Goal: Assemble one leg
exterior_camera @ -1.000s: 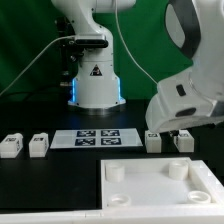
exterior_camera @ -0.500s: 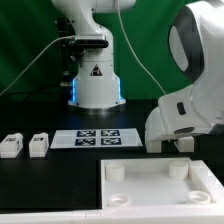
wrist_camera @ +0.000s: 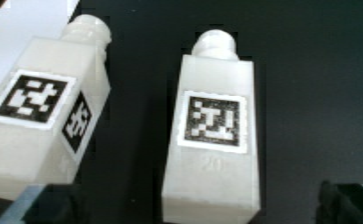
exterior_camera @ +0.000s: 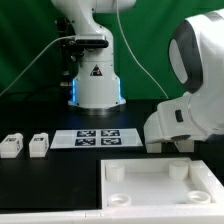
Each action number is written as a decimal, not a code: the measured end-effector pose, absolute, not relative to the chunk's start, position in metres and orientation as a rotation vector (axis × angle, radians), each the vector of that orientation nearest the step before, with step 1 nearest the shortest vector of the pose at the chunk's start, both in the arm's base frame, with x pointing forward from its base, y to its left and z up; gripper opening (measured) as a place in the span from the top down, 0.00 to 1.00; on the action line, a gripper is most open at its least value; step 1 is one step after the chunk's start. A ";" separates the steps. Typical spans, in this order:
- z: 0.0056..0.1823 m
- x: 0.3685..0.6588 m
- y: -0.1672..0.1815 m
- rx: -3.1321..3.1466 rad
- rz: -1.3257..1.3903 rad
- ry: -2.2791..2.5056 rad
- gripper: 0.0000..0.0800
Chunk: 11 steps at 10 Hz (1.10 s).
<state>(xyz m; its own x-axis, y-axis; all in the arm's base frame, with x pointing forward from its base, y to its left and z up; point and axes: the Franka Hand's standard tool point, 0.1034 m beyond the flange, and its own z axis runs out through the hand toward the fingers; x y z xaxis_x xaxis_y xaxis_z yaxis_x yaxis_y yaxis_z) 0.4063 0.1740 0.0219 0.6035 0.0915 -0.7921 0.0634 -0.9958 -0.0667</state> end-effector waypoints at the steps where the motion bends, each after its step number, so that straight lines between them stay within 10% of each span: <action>1: 0.021 0.406 0.174 -2.784 1.381 -0.134 0.19; 11: 0.004 0.373 0.190 -2.760 1.482 -0.078 0.19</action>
Offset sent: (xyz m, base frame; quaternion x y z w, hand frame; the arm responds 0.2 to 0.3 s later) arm -0.0252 0.0134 -0.0122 0.0224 -0.0155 0.0289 0.9992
